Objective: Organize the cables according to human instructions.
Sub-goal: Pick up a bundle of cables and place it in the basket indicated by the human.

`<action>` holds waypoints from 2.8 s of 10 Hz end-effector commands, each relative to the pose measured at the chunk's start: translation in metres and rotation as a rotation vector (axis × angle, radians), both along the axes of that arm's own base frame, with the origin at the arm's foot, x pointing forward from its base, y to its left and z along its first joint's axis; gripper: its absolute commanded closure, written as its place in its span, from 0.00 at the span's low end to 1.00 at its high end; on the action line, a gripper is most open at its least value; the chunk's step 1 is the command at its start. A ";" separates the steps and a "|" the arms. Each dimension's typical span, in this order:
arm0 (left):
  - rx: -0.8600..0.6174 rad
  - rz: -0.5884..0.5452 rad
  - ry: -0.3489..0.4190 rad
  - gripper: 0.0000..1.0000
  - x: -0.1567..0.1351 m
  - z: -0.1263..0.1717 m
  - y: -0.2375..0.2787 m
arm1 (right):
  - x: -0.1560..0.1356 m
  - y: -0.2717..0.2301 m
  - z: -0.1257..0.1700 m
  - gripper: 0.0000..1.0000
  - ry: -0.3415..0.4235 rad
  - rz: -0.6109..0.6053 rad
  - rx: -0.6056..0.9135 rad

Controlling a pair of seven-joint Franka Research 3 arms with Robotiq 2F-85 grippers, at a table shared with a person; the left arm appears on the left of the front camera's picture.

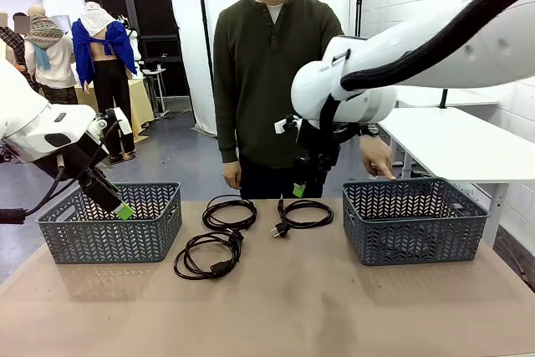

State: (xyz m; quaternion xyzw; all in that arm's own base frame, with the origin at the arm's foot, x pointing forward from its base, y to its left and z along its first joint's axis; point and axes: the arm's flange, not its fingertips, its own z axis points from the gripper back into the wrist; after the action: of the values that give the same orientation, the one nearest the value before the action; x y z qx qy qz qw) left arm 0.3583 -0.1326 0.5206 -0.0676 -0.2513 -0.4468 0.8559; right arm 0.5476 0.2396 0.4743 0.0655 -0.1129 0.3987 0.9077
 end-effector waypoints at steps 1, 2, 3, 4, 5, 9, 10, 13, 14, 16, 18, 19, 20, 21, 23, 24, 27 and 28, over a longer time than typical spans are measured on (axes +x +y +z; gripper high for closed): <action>0.000 0.002 -0.012 0.00 0.002 -0.001 0.001 | 0.035 0.021 -0.002 0.00 0.004 -0.099 -0.022; 0.000 0.002 -0.012 0.00 0.002 -0.001 0.001 | 0.049 0.029 -0.004 0.00 0.007 -0.136 -0.008; 0.000 0.002 -0.012 0.00 0.002 -0.001 0.001 | 0.062 0.036 -0.009 0.00 -0.022 -0.176 -0.025; 0.000 0.002 -0.012 0.00 0.002 -0.001 0.001 | 0.071 0.040 -0.013 0.00 -0.035 -0.198 -0.037; 0.000 0.002 -0.012 0.00 0.002 -0.001 0.001 | 0.077 0.044 -0.016 0.00 -0.033 -0.220 -0.034; 0.000 0.002 -0.012 0.00 0.002 -0.001 0.001 | 0.075 0.037 -0.019 0.00 -0.025 -0.201 -0.017; 0.000 0.002 -0.012 0.00 0.002 -0.001 0.001 | 0.075 0.037 -0.019 0.00 -0.025 -0.201 -0.017; 0.000 0.002 -0.012 0.00 0.002 -0.001 0.001 | 0.075 0.037 -0.019 0.00 -0.025 -0.201 -0.017; 0.000 0.002 -0.012 0.00 0.002 -0.001 0.001 | 0.075 0.037 -0.019 0.00 -0.025 -0.201 -0.017; 0.000 0.002 -0.012 0.00 0.002 -0.001 0.001 | 0.075 0.037 -0.019 0.00 -0.025 -0.201 -0.017; 0.000 0.002 -0.012 0.00 0.002 -0.001 0.001 | 0.086 0.048 -0.022 0.00 -0.014 -0.235 -0.023; 0.000 0.002 -0.012 0.00 0.002 -0.001 0.001 | 0.091 0.052 -0.028 0.00 -0.003 -0.278 -0.027; 0.000 0.002 -0.012 0.00 0.002 -0.001 0.001 | 0.093 0.055 -0.036 0.00 0.007 -0.318 -0.038; 0.000 0.002 -0.012 0.00 0.002 -0.001 0.001 | 0.096 0.059 -0.043 0.00 0.006 -0.348 -0.052; 0.000 0.002 -0.012 0.00 0.002 -0.001 0.001 | 0.102 0.066 -0.059 0.00 0.012 -0.423 -0.066; 0.000 0.002 -0.012 0.00 0.002 -0.001 0.001 | 0.107 0.068 -0.067 0.00 0.019 -0.459 -0.076; 0.000 0.002 -0.012 0.00 0.002 -0.001 0.001 | 0.123 0.069 -0.086 0.00 0.066 -0.511 -0.084; 0.000 0.002 -0.012 0.00 0.002 -0.001 0.001 | 0.130 0.068 -0.093 0.00 0.074 -0.526 -0.093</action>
State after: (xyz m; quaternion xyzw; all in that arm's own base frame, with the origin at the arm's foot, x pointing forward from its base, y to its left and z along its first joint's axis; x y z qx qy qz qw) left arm 0.3584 -0.1326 0.5207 -0.0676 -0.2513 -0.4468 0.8560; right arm 0.6632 0.3020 0.3811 0.0240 -0.0804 0.1682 0.9822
